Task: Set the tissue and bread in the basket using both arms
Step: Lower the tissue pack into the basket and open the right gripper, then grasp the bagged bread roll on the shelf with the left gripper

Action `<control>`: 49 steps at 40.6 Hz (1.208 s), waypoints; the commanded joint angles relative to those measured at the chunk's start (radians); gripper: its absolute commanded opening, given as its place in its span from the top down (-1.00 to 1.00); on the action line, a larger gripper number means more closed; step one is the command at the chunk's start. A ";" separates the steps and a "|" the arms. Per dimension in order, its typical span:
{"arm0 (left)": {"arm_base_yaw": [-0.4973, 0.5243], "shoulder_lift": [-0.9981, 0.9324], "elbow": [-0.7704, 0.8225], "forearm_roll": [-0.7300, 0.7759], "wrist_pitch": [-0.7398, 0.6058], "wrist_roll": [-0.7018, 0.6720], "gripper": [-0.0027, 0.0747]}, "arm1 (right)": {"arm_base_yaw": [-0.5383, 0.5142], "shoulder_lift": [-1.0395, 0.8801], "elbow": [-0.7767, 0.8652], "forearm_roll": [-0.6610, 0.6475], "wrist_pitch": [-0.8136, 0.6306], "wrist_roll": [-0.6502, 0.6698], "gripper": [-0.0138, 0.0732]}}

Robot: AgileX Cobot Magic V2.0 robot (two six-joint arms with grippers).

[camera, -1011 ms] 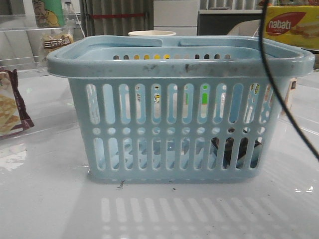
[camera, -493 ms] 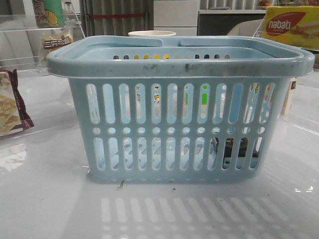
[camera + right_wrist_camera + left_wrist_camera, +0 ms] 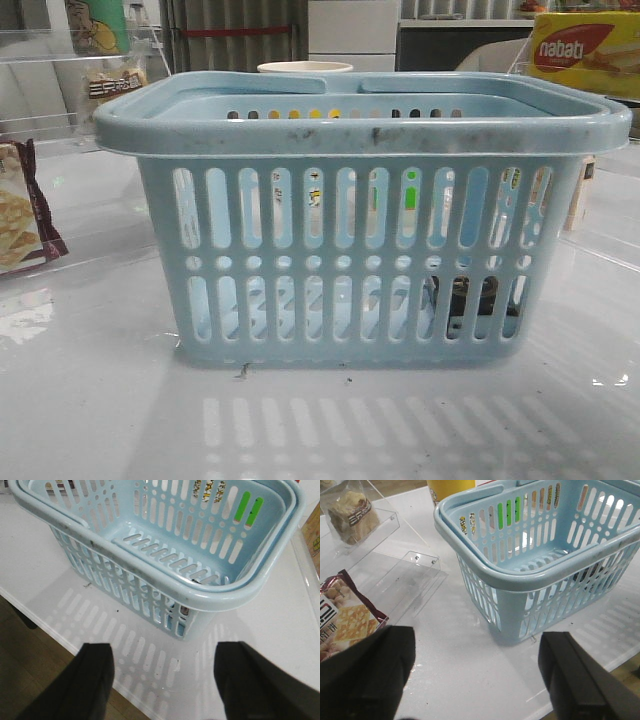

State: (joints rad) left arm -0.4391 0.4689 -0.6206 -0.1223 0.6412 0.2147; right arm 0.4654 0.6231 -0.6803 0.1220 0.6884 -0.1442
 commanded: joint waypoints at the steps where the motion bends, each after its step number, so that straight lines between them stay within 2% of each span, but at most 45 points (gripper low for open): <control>1: -0.006 0.029 -0.033 0.016 -0.117 0.002 -0.52 | 0.000 -0.002 -0.027 -0.004 -0.066 -0.010 -0.56; 12: 0.012 0.294 -0.173 0.122 -0.122 -0.010 -0.55 | 0.000 -0.002 -0.027 -0.004 -0.066 -0.010 -0.56; 28: 0.214 0.810 -0.505 0.122 -0.272 -0.010 -0.52 | 0.000 -0.002 -0.027 -0.004 -0.065 -0.010 -0.56; 33: 0.263 0.982 -0.645 0.114 -0.274 -0.010 -0.52 | 0.000 -0.002 -0.027 -0.004 -0.065 -0.010 -0.56; 49: 0.292 1.413 -1.021 0.122 -0.356 -0.010 -0.52 | 0.000 -0.002 -0.027 -0.004 -0.065 -0.010 -0.56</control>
State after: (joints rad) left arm -0.1486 1.8762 -1.5520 0.0000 0.3868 0.2147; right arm 0.4654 0.6231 -0.6803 0.1217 0.6925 -0.1442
